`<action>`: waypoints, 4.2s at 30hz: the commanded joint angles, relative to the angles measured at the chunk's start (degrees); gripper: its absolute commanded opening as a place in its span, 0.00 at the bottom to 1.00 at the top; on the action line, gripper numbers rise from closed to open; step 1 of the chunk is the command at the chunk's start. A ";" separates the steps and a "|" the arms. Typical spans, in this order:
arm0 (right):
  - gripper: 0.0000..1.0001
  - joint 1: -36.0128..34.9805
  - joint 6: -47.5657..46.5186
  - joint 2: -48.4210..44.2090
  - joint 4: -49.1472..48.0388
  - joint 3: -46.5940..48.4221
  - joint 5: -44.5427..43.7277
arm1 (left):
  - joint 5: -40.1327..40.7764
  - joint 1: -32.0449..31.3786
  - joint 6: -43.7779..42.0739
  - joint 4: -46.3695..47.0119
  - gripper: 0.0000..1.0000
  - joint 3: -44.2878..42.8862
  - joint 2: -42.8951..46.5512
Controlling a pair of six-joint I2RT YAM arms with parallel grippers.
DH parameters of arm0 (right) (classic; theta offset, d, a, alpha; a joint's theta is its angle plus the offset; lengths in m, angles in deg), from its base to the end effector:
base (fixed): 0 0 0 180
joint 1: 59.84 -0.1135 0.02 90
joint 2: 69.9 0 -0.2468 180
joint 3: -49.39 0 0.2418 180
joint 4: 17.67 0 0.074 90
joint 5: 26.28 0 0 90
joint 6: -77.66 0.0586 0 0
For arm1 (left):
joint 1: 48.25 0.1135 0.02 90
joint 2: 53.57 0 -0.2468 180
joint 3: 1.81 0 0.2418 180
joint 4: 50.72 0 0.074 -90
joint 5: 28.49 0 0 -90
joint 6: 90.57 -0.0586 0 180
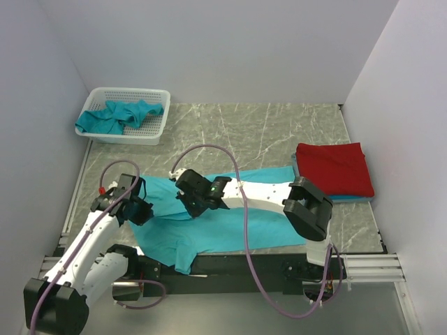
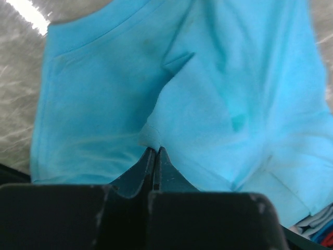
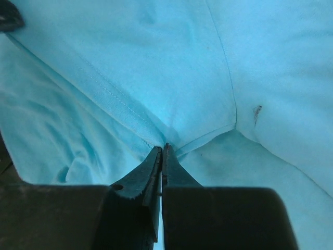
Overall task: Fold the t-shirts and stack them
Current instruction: Fold the tshirt
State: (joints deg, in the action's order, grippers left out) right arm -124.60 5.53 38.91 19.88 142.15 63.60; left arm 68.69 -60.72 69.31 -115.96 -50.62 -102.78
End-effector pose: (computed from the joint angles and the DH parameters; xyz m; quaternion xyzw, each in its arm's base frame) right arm 0.1752 0.3714 0.1735 -0.3777 0.8717 0.2055 0.2352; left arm 0.1530 -0.0263 0.1783 -0.4802 0.8493 -0.0926 0.1988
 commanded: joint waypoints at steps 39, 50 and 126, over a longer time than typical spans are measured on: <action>0.87 33.98 3.49 -13.37 -0.86 -16.17 -1.82 | -4.10 4.20 -13.11 23.19 1.00 -17.24 -35.86; 0.87 40.93 3.84 -4.77 -1.21 -12.48 2.57 | -7.52 11.32 -14.87 29.33 0.99 -16.19 -43.68; 0.88 29.15 15.27 -27.95 -7.10 -40.60 7.41 | -7.36 -10.12 -10.21 2.36 0.99 -0.90 -2.38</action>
State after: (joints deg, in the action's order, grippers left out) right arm -98.19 21.63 11.88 12.38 103.36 74.28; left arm 62.68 -70.42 61.88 -112.69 -49.68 -105.12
